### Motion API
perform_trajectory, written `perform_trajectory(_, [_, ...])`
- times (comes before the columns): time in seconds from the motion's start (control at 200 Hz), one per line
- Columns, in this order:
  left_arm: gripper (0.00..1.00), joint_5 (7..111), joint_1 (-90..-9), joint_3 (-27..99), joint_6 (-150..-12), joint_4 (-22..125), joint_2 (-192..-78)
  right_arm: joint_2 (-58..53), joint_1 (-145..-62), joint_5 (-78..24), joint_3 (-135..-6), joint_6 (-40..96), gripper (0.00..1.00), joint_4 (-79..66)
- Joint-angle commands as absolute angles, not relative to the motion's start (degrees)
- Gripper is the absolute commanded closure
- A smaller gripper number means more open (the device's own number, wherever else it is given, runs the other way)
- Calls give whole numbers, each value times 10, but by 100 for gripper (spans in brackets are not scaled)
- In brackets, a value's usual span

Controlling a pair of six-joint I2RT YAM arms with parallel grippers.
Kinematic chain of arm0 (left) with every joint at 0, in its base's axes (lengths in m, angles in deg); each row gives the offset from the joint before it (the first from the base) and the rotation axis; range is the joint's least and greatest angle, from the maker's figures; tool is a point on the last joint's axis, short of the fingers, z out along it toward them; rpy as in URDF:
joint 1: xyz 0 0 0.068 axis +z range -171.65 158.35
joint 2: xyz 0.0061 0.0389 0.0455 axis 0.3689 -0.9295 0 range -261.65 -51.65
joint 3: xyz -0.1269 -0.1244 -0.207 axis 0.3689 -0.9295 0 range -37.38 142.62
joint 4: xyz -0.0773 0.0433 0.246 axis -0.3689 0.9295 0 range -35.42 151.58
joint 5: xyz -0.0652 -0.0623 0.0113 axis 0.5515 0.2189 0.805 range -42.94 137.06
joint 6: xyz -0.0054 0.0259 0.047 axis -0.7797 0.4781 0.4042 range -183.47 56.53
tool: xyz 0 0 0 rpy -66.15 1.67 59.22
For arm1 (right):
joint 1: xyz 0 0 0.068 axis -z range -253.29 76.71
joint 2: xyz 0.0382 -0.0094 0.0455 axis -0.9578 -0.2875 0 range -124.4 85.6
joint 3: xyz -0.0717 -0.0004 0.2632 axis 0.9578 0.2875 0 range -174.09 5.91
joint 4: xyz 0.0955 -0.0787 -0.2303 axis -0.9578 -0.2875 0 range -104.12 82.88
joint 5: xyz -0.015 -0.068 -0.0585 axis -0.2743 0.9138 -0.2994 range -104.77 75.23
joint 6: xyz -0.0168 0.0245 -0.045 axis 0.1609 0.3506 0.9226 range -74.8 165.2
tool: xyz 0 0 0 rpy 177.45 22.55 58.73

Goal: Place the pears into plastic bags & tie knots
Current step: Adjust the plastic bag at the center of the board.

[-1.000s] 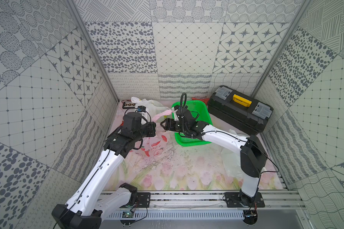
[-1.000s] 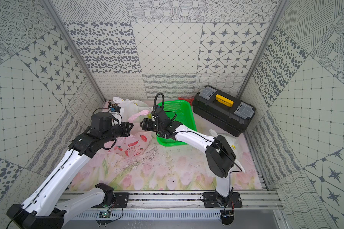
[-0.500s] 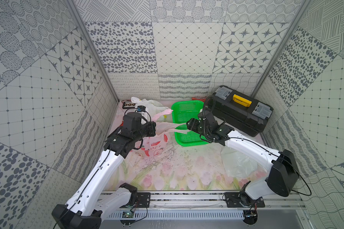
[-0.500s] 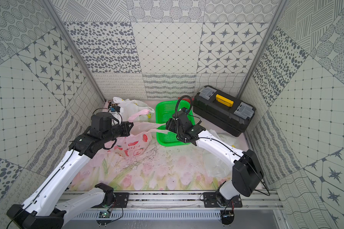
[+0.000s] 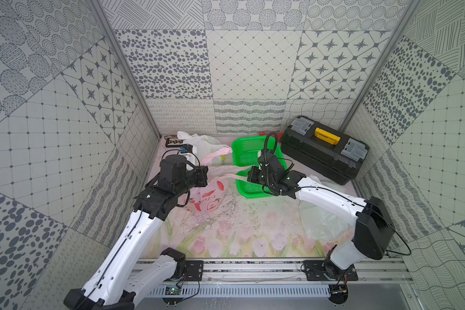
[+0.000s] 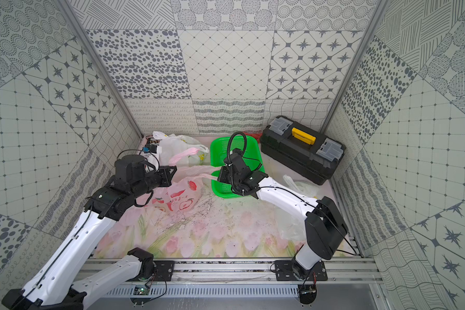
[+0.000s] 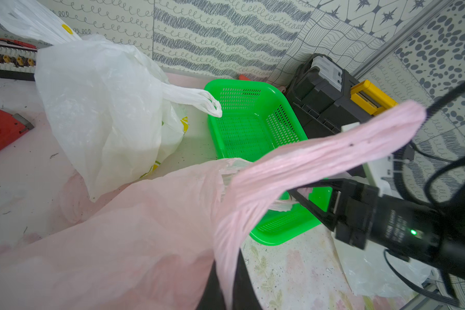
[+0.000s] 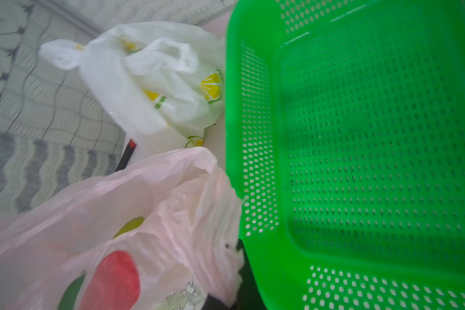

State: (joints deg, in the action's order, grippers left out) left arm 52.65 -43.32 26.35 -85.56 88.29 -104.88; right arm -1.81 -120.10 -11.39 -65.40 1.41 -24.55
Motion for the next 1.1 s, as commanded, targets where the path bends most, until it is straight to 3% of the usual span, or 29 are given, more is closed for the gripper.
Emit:
perform_trajectory(0.0, [100,514,-439,286,-851,935,-1018,64,-1224,-183,-710,119,100,-251])
perform_trajectory(0.155, [100,506,-443,289,-871,963,-980,119,-1226,-287,-791,147,100,-327])
perform_trajectory(0.37, [100,524,-464,261,-946,928,-948,151,-1174,-330,-826,111,100,-357])
perform_trajectory(0.575, [100,486,-551,205,-1026,840,-974,174,-1097,-334,-802,83,100,-375])
perform_trajectory(0.745, [100,479,-573,182,-1035,751,-1041,159,-1056,-269,-752,109,96,-413])
perform_trajectory(0.86, [100,467,-572,191,-1028,710,-1087,145,-1035,-197,-756,150,86,-465])
perform_trajectory(1.016, [100,461,-573,217,-1023,698,-1142,137,-1038,-87,-847,210,50,-570])
perform_trajectory(1.091, [100,460,-572,225,-1025,697,-1158,136,-1044,-28,-891,233,41,-613])
